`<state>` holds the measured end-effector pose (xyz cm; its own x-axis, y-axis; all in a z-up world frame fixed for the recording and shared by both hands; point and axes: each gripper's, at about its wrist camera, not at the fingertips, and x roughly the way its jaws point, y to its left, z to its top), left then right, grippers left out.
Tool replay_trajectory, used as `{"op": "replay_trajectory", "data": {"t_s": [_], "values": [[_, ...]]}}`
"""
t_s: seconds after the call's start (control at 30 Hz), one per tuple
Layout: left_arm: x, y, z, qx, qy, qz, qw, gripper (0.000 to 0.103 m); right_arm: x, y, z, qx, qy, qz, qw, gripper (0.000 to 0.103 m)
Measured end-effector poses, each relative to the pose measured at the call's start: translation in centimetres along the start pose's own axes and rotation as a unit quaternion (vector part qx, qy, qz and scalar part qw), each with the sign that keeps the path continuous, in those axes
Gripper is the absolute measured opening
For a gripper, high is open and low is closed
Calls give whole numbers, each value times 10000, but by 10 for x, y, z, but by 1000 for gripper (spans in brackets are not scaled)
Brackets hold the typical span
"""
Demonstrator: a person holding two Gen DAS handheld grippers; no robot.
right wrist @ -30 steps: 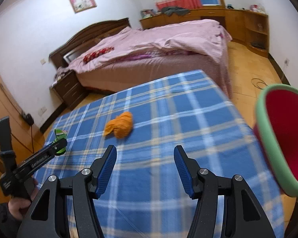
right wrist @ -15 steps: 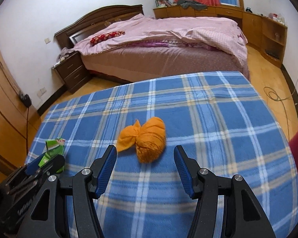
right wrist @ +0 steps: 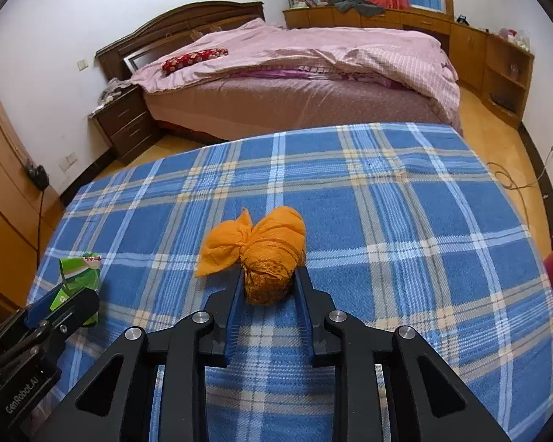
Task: Collect trash
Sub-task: 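Grasp the orange cloth bundle with the right gripper while the left holds the green box, then carry the green box and orange cloth over the red bin with both grippers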
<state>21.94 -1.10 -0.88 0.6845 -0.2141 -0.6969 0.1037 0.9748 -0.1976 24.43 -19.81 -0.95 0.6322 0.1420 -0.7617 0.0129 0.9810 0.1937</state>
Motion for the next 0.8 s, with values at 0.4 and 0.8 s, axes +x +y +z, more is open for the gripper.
{"op": "replay_trajectory", "data": {"t_s": [0.4,0.8], "values": [[-18,-2,1,-104,-251,-302,9992,48,-57,-14,-21,167,-296,14,9994,23],[-47,-34,2,269,-341,-562,9975,48,-155,-65,-75,834,-802,-373,9926,23]]}}
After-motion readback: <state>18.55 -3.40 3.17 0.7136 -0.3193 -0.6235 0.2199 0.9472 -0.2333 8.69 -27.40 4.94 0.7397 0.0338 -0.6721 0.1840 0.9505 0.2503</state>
